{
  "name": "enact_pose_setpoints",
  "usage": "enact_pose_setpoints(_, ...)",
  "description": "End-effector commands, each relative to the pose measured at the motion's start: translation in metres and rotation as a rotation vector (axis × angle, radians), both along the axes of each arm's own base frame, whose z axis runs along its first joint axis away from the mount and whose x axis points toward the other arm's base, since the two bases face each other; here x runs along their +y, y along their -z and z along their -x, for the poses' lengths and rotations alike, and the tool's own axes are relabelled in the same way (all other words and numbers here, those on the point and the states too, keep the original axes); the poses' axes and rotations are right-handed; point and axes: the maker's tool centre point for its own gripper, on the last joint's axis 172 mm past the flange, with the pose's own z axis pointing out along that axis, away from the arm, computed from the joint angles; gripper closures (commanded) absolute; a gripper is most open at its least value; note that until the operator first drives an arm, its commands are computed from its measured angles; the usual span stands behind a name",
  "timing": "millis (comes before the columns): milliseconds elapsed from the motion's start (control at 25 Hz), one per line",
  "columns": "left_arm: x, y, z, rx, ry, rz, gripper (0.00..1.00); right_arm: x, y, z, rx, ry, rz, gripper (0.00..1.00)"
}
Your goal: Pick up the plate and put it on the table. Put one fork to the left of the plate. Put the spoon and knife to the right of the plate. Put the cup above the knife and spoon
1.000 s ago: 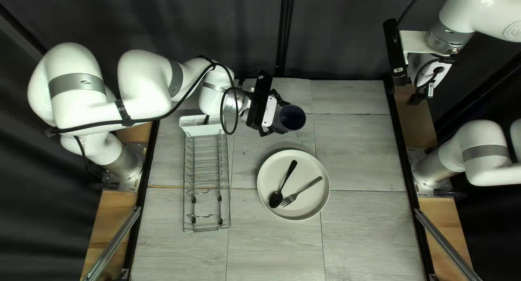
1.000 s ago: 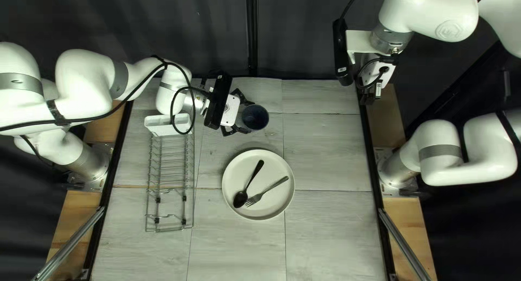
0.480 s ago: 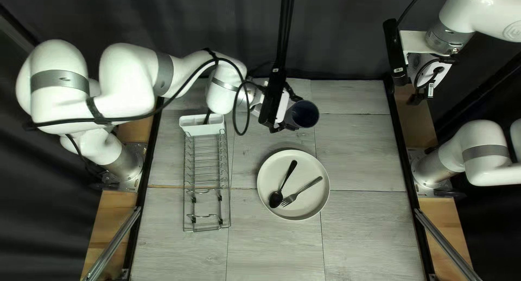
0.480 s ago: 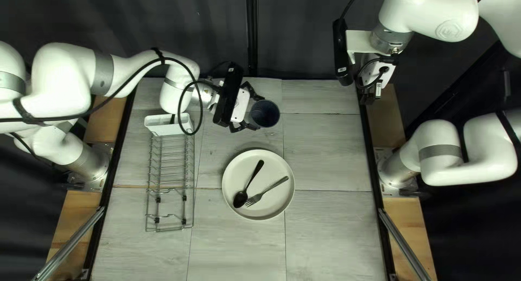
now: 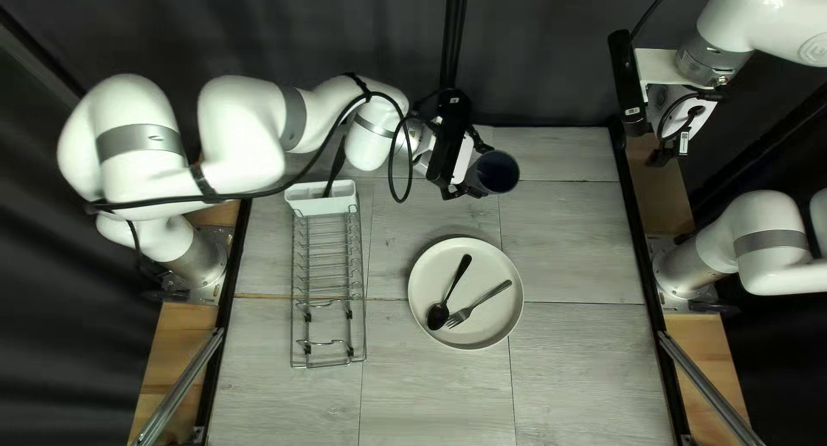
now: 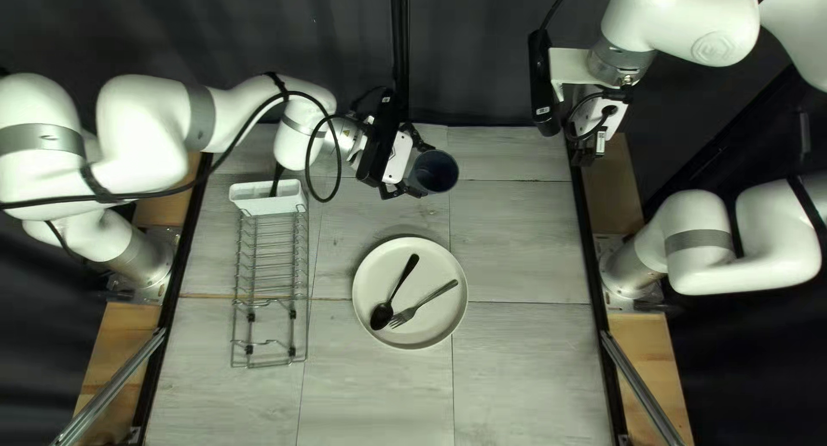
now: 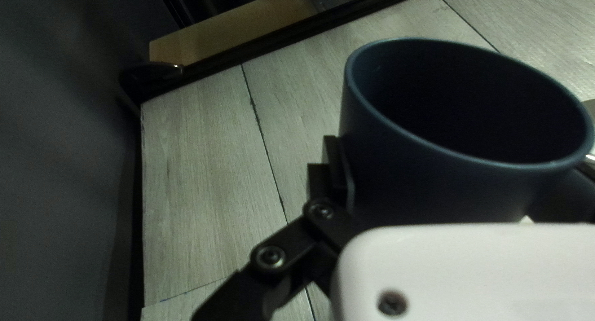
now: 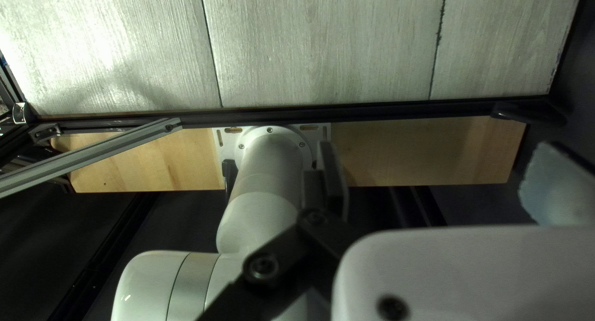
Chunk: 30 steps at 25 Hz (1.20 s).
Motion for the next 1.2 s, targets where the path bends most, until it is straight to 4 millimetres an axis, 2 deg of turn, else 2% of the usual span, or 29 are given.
enact_pose_setpoints(40, 0.002, 0.011, -0.002, -0.011, -0.004, 0.018, 1.00, 0.000, 0.000, 0.000, 0.000, 0.000, 0.000, 0.00)
enact_pose_setpoints(200, 0.003, 0.026, -0.004, -0.019, -0.012, 0.033, 1.00, 0.000, 0.000, 0.000, 0.000, 0.000, 0.000, 0.00)
enact_pose_setpoints(400, 0.005, 0.036, -0.006, -0.026, -0.017, 0.047, 1.00, 0.000, 0.000, 0.000, 0.000, 0.000, 0.000, 0.00)
enact_pose_setpoints(1000, 0.002, 0.053, 0.004, -0.047, -0.028, 0.087, 1.00, 0.000, 0.000, 0.000, 0.000, 0.000, 0.000, 0.00)
enact_pose_setpoints(1040, 0.002, 0.053, 0.004, -0.047, -0.027, 0.088, 0.70, 0.000, 0.000, 0.000, 0.000, 0.000, 0.000, 0.00)
enact_pose_setpoints(1080, 0.002, 0.053, 0.005, -0.044, -0.026, 0.087, 0.51, 0.000, 0.000, 0.000, 0.000, 0.000, 0.000, 0.00)
enact_pose_setpoints(1120, 0.003, 0.052, 0.005, -0.043, -0.026, 0.088, 0.00, 0.000, 0.000, 0.000, 0.000, 0.000, 0.000, 0.00)
enact_pose_setpoints(1200, 0.004, 0.048, 0.006, -0.040, -0.026, 0.086, 0.00, 0.000, 0.000, 0.000, 0.000, 0.000, 0.000, 0.00)
